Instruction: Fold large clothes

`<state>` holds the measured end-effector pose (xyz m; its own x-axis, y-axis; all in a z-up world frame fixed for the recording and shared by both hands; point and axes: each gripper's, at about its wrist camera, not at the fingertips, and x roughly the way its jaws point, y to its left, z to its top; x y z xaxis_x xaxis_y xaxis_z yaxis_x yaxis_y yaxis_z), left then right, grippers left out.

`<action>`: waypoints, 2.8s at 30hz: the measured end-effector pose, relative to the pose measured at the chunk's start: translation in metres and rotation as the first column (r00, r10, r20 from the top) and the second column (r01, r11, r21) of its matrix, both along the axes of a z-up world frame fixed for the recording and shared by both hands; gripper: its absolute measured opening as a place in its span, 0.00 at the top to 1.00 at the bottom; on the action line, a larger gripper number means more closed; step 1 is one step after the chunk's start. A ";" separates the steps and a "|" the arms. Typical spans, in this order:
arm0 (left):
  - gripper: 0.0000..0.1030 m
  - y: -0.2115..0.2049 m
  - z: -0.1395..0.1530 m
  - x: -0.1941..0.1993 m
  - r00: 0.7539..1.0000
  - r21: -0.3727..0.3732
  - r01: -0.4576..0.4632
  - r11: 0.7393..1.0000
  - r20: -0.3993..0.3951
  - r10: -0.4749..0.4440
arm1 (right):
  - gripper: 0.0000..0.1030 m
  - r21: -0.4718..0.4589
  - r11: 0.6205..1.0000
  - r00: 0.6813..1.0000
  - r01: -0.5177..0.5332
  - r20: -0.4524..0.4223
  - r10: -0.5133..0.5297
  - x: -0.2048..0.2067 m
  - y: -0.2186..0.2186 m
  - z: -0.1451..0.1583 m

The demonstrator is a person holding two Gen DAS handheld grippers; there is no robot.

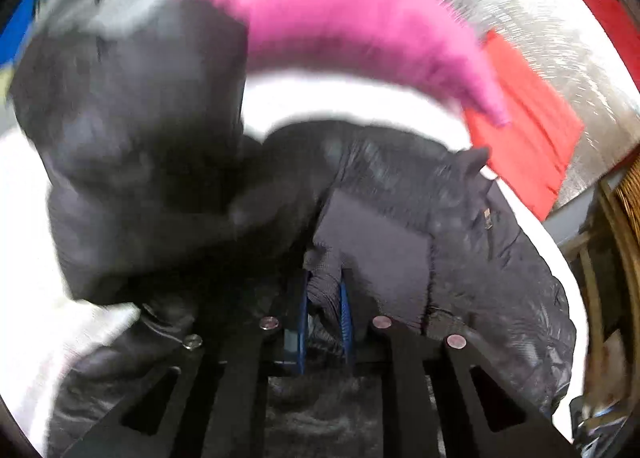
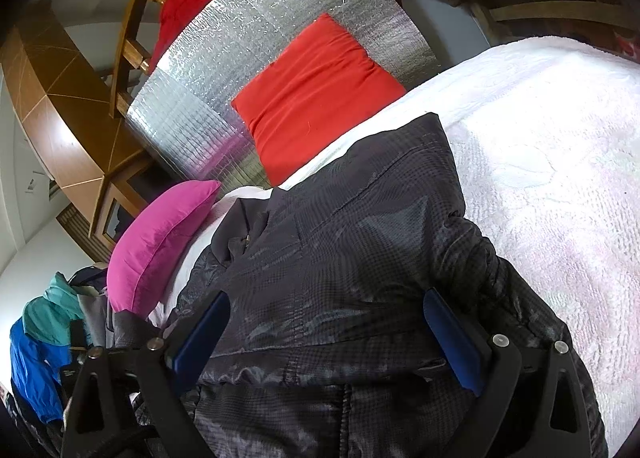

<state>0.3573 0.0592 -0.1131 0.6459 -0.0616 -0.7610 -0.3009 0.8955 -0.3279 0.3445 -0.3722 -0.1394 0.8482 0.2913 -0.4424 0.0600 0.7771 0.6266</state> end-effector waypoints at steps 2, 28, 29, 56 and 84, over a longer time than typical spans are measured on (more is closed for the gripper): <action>0.85 -0.009 0.009 -0.008 0.999 0.073 -0.003 0.997 0.049 0.000 | 0.04 0.002 1.000 1.000 -0.002 0.001 0.002 0.000 0.000 0.000; 0.84 -0.002 -0.032 -0.026 0.997 0.143 -0.057 0.988 0.065 0.048 | 0.88 -0.096 0.982 0.909 -0.162 -0.401 0.111 0.121 -0.056 0.015; 0.84 -0.001 -0.032 -0.026 0.997 0.140 -0.058 0.989 0.066 0.049 | 0.88 -0.161 0.973 0.925 -0.166 -0.367 0.097 0.120 -0.048 0.030; 0.80 0.000 -0.034 -0.025 0.998 0.144 -0.043 0.989 0.061 0.035 | 0.54 -0.331 0.915 0.888 -0.230 -0.456 0.058 0.033 -0.033 0.019; 0.78 0.001 -0.035 -0.024 0.998 0.144 -0.038 0.989 0.061 0.029 | 0.17 0.002 0.996 0.951 -0.092 -0.297 0.089 0.087 -0.053 0.039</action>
